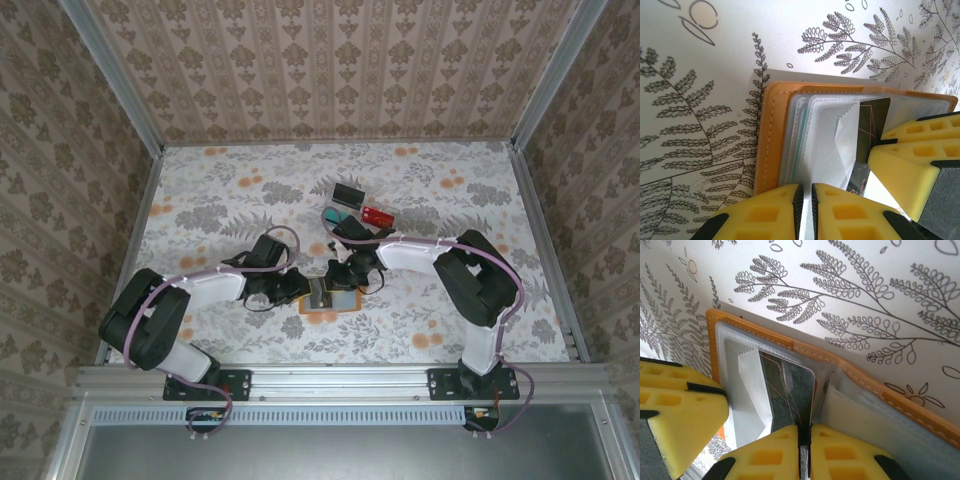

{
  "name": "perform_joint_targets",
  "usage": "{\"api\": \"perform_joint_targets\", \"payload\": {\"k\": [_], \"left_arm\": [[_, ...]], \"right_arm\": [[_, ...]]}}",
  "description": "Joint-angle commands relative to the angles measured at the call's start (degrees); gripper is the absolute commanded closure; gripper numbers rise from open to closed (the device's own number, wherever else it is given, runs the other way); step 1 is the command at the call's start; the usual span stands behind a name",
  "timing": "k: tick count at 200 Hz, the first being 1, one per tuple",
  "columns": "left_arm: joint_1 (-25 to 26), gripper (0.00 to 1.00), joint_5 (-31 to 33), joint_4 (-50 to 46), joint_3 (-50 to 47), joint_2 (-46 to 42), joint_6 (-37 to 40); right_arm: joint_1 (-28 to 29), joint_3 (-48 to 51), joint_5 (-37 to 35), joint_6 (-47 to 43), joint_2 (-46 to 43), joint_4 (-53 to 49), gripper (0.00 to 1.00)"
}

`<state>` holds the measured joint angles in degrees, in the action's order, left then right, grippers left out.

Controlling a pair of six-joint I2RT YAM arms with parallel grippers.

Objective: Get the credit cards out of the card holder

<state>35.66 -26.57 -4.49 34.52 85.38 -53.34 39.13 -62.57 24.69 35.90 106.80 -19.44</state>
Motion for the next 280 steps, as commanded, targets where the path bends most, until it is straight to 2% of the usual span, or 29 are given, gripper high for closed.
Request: {"api": "perform_joint_targets", "payload": {"k": [1, 105, 158, 234, 280], "left_arm": [[0.1, 0.83, 3.7, -6.0, -1.6, 1.0, 1.3], [-0.2, 0.83, 2.0, -5.2, 0.5, 0.2, 2.1], [-0.1, 0.81, 2.5, -8.1, 4.0, -3.2, 3.8], [1.1, 0.86, 1.2, -5.9, 5.0, 2.4, 3.8], [1.7, 0.87, 1.8, -6.8, 5.3, 3.9, 3.8]], "right_arm": [[-0.6, 1.9, -2.0, -1.0, -1.6, -2.4, 0.87], [-2.7, 6.7, 0.4, 0.7, -9.3, 1.6, 0.95], [-2.9, 6.9, 3.9, 2.2, -8.9, 4.4, 0.96], [-2.8, 6.2, 8.2, 5.7, -6.6, 8.2, 0.94], [-2.8, 6.2, 10.7, 7.2, -5.1, 11.2, 0.85]]}}
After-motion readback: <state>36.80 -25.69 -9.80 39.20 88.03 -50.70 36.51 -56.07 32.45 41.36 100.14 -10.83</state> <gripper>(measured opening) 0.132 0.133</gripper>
